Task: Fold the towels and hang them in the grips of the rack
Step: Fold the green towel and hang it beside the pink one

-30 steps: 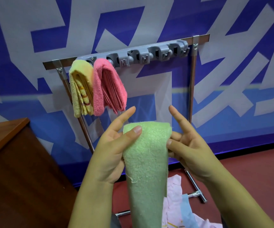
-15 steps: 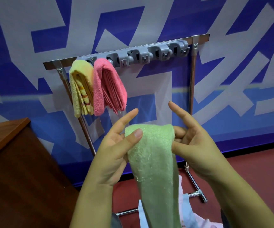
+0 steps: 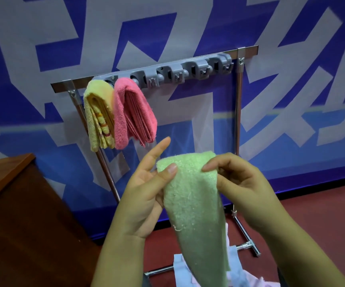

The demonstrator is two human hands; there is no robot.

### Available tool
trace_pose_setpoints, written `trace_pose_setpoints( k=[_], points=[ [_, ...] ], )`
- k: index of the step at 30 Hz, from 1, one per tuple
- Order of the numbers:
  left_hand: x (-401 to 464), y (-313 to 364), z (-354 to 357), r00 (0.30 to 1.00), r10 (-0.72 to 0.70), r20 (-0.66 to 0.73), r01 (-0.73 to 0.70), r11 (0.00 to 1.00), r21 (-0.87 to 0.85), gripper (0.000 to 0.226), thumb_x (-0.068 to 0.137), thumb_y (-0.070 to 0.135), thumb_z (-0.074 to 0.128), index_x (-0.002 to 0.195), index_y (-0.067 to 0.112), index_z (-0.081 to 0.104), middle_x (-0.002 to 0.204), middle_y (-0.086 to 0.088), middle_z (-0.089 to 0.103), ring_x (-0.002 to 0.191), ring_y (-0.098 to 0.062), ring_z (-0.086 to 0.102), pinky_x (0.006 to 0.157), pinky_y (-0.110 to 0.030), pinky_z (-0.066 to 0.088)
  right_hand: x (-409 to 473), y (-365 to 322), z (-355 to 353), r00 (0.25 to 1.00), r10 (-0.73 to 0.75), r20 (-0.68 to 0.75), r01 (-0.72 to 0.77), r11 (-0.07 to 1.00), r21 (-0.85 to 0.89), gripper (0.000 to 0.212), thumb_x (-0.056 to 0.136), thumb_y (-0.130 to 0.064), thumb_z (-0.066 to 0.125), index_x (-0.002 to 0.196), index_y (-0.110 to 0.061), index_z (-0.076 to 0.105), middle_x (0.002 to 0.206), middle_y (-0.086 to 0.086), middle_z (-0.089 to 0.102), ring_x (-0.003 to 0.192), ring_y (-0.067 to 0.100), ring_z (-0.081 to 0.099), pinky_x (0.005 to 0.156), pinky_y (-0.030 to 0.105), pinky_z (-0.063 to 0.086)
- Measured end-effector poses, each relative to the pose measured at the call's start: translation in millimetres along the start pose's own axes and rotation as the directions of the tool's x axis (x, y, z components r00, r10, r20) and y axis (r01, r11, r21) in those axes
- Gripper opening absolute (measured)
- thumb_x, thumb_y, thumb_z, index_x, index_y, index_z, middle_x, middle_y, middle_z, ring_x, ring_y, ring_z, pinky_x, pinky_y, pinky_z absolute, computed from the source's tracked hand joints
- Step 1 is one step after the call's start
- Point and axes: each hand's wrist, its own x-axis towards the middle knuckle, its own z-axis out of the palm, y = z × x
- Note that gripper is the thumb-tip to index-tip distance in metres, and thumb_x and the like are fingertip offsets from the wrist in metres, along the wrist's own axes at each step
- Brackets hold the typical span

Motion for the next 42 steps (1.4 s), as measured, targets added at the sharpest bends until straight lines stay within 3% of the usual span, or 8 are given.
trace_pose_setpoints(
  k=[11, 15, 18, 22, 25, 34, 38, 42],
  points=[
    [-0.4, -1.0, 2.8, 1.000, 0.016, -0.025, -0.016, 1.000, 0.023, 0.066, 0.070, 0.004, 0.063, 0.128, 0.034, 0.053, 0.096, -0.014, 0.070, 0.089, -0.024, 0.069, 0.072, -0.032, 0.058, 4.4, -4.9, 3.3, 0.994, 0.107, -0.038, -0.103, 0.989, 0.108, 0.046, 0.091, 0.011, 0.044, 0.073, -0.026, 0.063, 0.061, -0.007, 0.053, 0.045, 0.003, 0.039, 0.044, 0.013, 0.035],
    [1.0, -1.1, 1.2, 0.999, 0.003, -0.038, -0.004, 1.000, -0.027, 0.061, 0.069, 0.005, 0.066, 0.124, 0.031, 0.059, 0.092, -0.014, 0.068, 0.080, -0.020, 0.068, 0.068, -0.030, 0.057, 4.5, -3.3, 5.6, 0.984, 0.162, -0.077, -0.136, 0.954, 0.267, 0.019, 0.090, -0.012, 0.052, 0.099, -0.027, 0.059, 0.048, -0.010, 0.047, 0.038, 0.001, 0.036, 0.040, 0.012, 0.035],
    [1.9, 1.8, 1.8, 0.999, -0.013, -0.038, 0.011, 0.998, -0.061, 0.059, 0.068, 0.007, 0.066, 0.123, 0.029, 0.059, 0.075, -0.006, 0.066, 0.061, -0.011, 0.064, 0.058, -0.024, 0.055, -0.1, -2.8, 3.1, 0.988, 0.152, 0.030, -0.154, 0.946, 0.285, 0.057, 0.073, -0.052, 0.058, 0.127, -0.047, 0.039, 0.048, -0.009, 0.050, 0.042, -0.001, 0.046, 0.048, 0.011, 0.043],
    [7.8, 5.4, 1.8, 0.997, -0.063, -0.036, 0.060, 0.994, -0.092, 0.055, 0.068, 0.013, 0.061, 0.121, 0.029, 0.059, 0.056, 0.004, 0.060, 0.046, -0.005, 0.053, 0.049, -0.019, 0.046, -2.6, 5.4, -1.5, 0.978, 0.126, 0.167, -0.152, 0.976, 0.154, 0.086, 0.081, -0.030, 0.068, 0.136, -0.060, 0.009, 0.083, 0.004, 0.075, 0.078, 0.015, 0.071, 0.071, 0.024, 0.056],
    [14.2, 7.3, -2.9, 0.994, -0.095, -0.050, 0.087, 0.988, -0.130, 0.056, 0.068, 0.016, 0.060, 0.123, 0.026, 0.059, 0.067, 0.005, 0.065, 0.053, -0.005, 0.055, 0.052, -0.019, 0.048, -0.6, 4.8, -3.9, 0.977, 0.109, 0.182, -0.137, 0.980, 0.145, 0.085, 0.081, -0.009, 0.062, 0.124, -0.072, 0.024, 0.098, 0.018, 0.071, 0.088, 0.025, 0.069, 0.075, 0.034, 0.057],
    [9.9, -10.6, -7.8, 0.992, -0.078, -0.095, 0.078, 0.997, 0.003, 0.097, 0.057, 0.068, 0.068, 0.141, 0.033, 0.037, 0.132, -0.007, 0.059, 0.122, -0.027, 0.055, 0.101, -0.048, 0.044, 27.9, 0.2, 9.6, 0.988, 0.037, 0.151, -0.087, 0.936, 0.342, 0.044, 0.082, -0.003, 0.057, 0.119, -0.027, 0.062, 0.094, -0.002, 0.070, 0.088, 0.010, 0.065, 0.077, 0.022, 0.053],
    [4.5, -9.1, -11.3, 0.996, 0.053, -0.072, -0.048, 0.997, 0.065, 0.089, 0.062, 0.043, 0.081, 0.139, 0.039, 0.037, 0.138, -0.005, 0.053, 0.113, -0.021, 0.061, 0.088, -0.037, 0.054, 33.9, 0.1, 3.4, 0.975, 0.038, 0.218, -0.101, 0.954, 0.284, 0.048, 0.083, -0.007, 0.056, 0.127, -0.027, 0.055, 0.101, 0.001, 0.065, 0.095, 0.013, 0.062, 0.081, 0.026, 0.052],
    [7.4, -1.1, -1.9, 0.971, 0.207, -0.122, -0.194, 0.975, 0.108, 0.069, 0.070, 0.008, 0.064, 0.130, 0.036, 0.046, 0.089, -0.006, 0.075, 0.081, -0.015, 0.071, 0.067, -0.026, 0.056, 34.2, -4.8, -1.2, 0.975, 0.017, 0.223, -0.050, 0.988, 0.144, 0.051, 0.084, -0.013, 0.058, 0.130, -0.034, 0.050, 0.081, -0.001, 0.058, 0.079, 0.008, 0.056, 0.075, 0.018, 0.048]
  ],
)
